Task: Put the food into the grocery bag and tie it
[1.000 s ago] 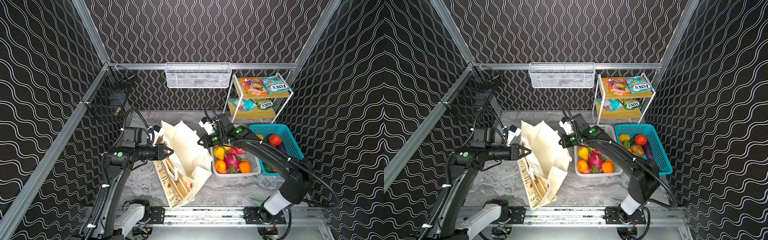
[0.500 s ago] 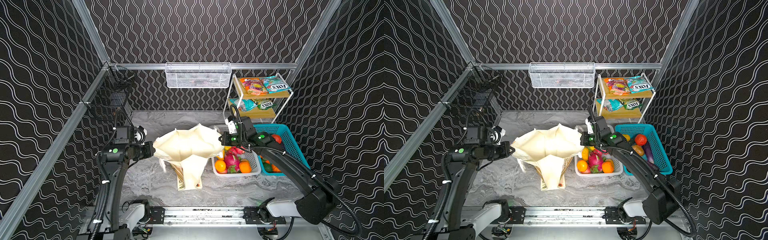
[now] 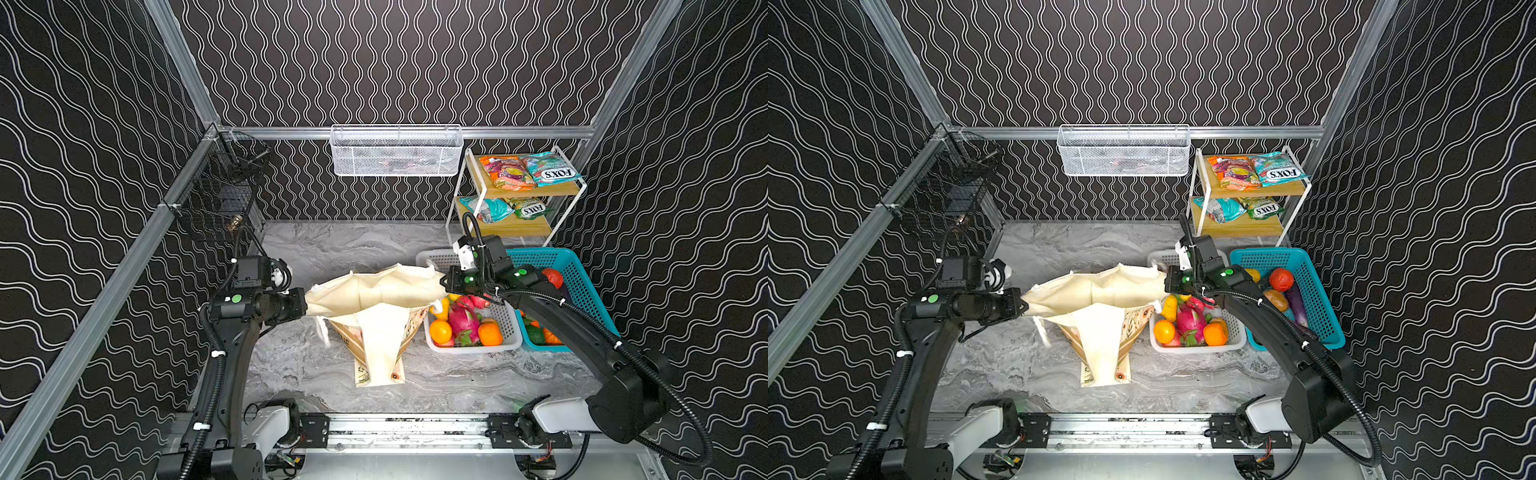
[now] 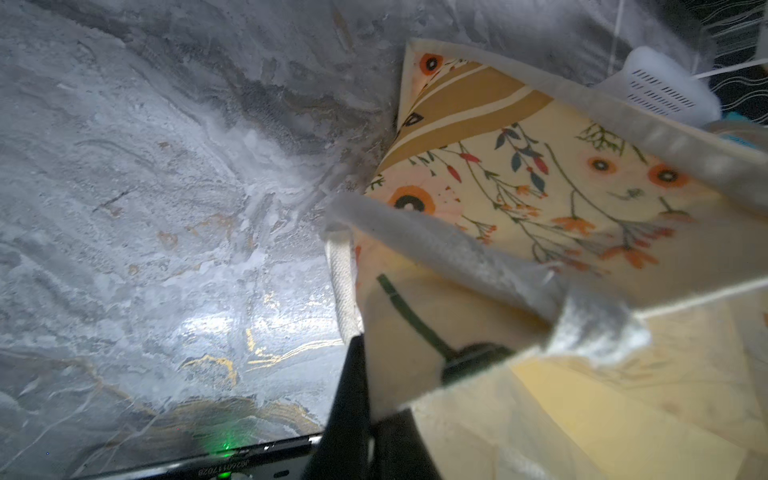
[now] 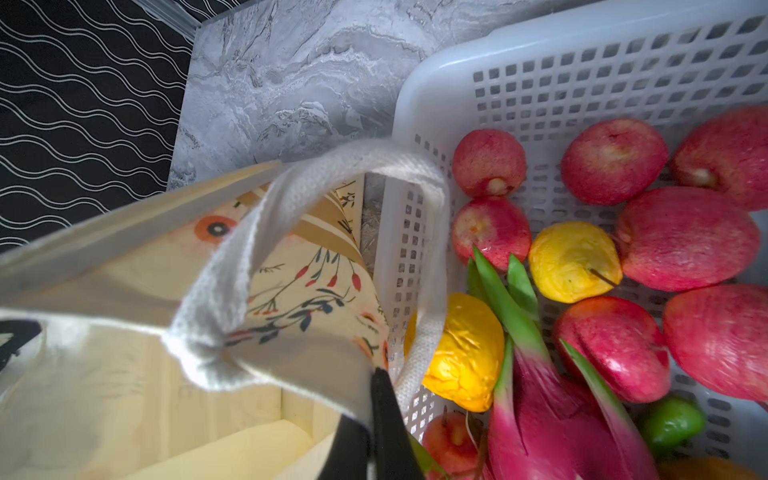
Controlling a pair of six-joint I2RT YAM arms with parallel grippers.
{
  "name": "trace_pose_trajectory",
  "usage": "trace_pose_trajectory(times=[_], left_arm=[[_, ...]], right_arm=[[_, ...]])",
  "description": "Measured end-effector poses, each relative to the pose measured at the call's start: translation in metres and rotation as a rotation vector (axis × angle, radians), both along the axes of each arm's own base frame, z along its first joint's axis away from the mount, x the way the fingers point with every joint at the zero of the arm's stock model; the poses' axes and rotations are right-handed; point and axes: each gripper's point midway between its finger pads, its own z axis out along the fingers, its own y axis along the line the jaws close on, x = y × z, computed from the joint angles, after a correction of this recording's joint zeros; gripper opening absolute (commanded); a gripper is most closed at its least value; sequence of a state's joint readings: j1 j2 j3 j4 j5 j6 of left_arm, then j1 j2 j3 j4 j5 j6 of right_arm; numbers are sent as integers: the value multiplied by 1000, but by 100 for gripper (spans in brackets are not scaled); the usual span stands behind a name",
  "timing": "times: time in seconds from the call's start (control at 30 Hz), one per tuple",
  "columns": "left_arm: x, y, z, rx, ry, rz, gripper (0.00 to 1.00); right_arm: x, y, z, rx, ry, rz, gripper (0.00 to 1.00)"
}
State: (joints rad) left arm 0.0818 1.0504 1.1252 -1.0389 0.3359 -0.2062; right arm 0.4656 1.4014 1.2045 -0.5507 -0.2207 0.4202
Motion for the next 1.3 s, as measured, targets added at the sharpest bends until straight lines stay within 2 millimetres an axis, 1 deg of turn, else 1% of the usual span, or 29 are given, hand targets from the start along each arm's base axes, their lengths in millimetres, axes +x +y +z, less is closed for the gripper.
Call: trace_pose_trajectory(times=[0.1,0.17,0.2,0.23,0.27,0.33,0.37,0.43,0.53,0.6,0.67,0.7,0.77,0.8,0.87,0.93,1.07,1.13,1.23,1.3], left_arm=[[3,-7,9,-36,-33,-28,0],[3,-15,20,-75,-69,-56,0],[3,-20,25,-100,-88,-74,0],[4,-24,29,-121,-102,-88,0],[4,-29,33,-148,-117,-105,0],[6,-38,38,-199,-137,-135,3],[6,-41,39,-218,-141,-147,8],[6,-45,40,-242,-146,-162,19],[6,-49,38,-282,-138,-162,41],[6,-52,35,-300,-133,-167,46],[4,-54,34,-322,-126,-160,50],[4,-55,36,-329,-132,-165,50],[4,-56,39,-348,-138,-158,48],[4,-57,40,-351,-142,-161,44],[4,-58,42,-362,-146,-165,30],[4,-60,45,-378,-146,-161,20],[3,-61,45,-385,-142,-163,7],[3,-61,43,-387,-130,-161,1],[3,-61,40,-387,-120,-163,0],[3,-61,39,-389,-114,-163,0]], right_arm=[[0,2,4,1,-8,14,0],[-2,9,10,13,-17,37,0],[-4,16,13,17,-22,55,0],[-7,24,18,19,-29,80,3],[-10,37,24,25,-40,113,5],[-16,58,36,29,-64,172,8],[-20,68,41,30,-76,201,10],[-25,80,46,33,-84,231,10],[-26,83,41,16,-79,232,13],[-27,84,35,6,-70,235,15],[-30,86,29,0,-56,241,21],[-32,87,27,-2,-50,243,24],[-34,88,25,-1,-40,240,27],[-34,88,24,0,-38,239,28],[-36,89,25,1,-38,240,29],[-37,90,26,3,-39,238,30],[-40,91,29,9,-43,235,30],[-41,91,31,11,-45,233,26],[-42,93,35,11,-57,234,13],[-42,95,38,6,-67,230,9]])
